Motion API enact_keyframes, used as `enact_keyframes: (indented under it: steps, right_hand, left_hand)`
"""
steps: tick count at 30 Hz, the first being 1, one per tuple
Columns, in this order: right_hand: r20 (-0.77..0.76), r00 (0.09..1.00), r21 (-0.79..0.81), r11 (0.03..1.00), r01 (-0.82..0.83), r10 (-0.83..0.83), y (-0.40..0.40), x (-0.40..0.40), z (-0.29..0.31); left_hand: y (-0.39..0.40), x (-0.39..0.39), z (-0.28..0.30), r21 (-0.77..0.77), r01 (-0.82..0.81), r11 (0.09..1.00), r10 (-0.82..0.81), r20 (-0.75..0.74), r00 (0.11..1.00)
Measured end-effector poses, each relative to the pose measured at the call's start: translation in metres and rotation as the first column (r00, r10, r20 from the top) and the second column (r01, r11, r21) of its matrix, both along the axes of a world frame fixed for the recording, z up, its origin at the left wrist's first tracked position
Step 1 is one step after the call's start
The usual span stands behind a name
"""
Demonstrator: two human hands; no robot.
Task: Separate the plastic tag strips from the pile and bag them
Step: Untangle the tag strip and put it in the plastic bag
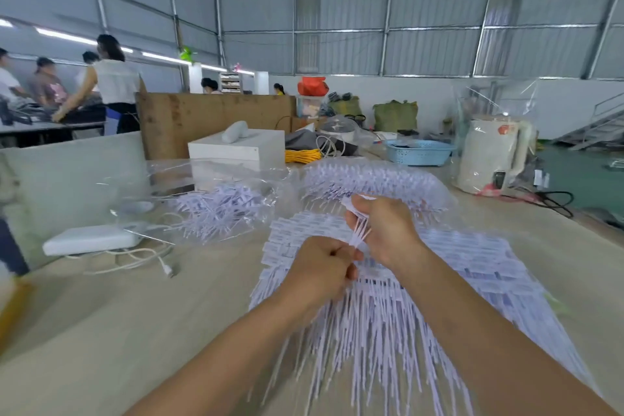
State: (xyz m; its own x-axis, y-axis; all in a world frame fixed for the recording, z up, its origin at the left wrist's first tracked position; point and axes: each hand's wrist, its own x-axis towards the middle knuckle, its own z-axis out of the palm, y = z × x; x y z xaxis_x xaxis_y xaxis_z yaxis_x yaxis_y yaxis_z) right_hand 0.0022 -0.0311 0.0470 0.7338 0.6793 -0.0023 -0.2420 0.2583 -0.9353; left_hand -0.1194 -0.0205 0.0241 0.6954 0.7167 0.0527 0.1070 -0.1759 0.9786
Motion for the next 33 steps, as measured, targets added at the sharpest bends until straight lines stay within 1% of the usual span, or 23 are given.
enact_keyframes:
  steps: [4,8,10,13,16,17,19,21,23,26,28,30,31,33]
  right_hand:
    - [0.000,0.975,-0.015,0.975,-0.224,0.224,0.039,-0.042,-0.005]
    - [0.053,0.930,-0.031,0.931,-0.363,0.364,0.075,-0.080,-0.002]
    - [0.045,0.909,-0.039,0.910,-0.413,0.415,0.088,-0.091,-0.004]
    - [0.141,0.864,-0.145,0.873,-0.465,0.483,0.098,-0.102,-0.006]
    - [0.287,0.823,-0.281,0.864,-0.417,0.491,0.101,-0.101,-0.014]
    - [0.331,0.806,-0.318,0.862,-0.395,0.491,0.099,-0.097,-0.018]
    - [0.414,0.755,-0.383,0.850,-0.361,0.508,0.093,-0.085,-0.025]
    - [0.486,0.702,-0.427,0.843,-0.329,0.520,0.084,-0.069,-0.031]
    - [0.537,0.670,-0.446,0.846,-0.291,0.513,0.074,-0.053,-0.036]
    - [0.566,0.662,-0.439,0.860,-0.262,0.491,0.061,-0.035,-0.039]
    - [0.579,0.666,-0.429,0.870,-0.242,0.471,0.054,-0.028,-0.041]
    - [0.580,0.675,-0.426,0.876,-0.226,0.457,0.050,-0.024,-0.043]
    - [0.575,0.683,-0.425,0.878,-0.220,0.450,0.049,-0.022,-0.044]
    - [0.557,0.706,-0.420,0.882,-0.215,0.437,0.048,-0.021,-0.046]
  left_hand:
    - [0.036,-0.048,-0.003,0.017,-0.139,0.990,0.139,-0.004,0.990]
    - [0.077,-0.085,-0.003,-0.008,-0.314,0.949,0.314,0.031,0.949]
    - [0.101,-0.095,-0.002,0.009,-0.396,0.918,0.395,0.029,0.918]
    - [0.148,-0.100,0.001,0.155,-0.458,0.875,0.474,-0.084,0.877]
    - [0.199,-0.088,0.008,0.350,-0.486,0.801,0.574,-0.213,0.791]
    - [0.210,-0.081,0.011,0.401,-0.486,0.777,0.600,-0.238,0.764]
    - [0.232,-0.066,0.011,0.465,-0.472,0.749,0.623,-0.255,0.739]
    - [0.249,-0.050,0.006,0.467,-0.463,0.754,0.622,-0.278,0.732]
    - [0.260,-0.037,-0.002,0.440,-0.462,0.770,0.612,-0.304,0.730]
    - [0.270,-0.022,-0.014,0.484,-0.477,0.734,0.660,-0.339,0.671]
    - [0.266,-0.015,-0.020,0.572,-0.428,0.700,0.689,-0.382,0.616]
    - [0.261,-0.008,-0.024,0.655,-0.343,0.673,0.710,-0.441,0.549]
    - [0.259,-0.005,-0.025,0.695,-0.287,0.659,0.724,-0.482,0.494]
    - [0.252,-0.004,-0.022,0.757,-0.157,0.634,0.751,-0.555,0.357]
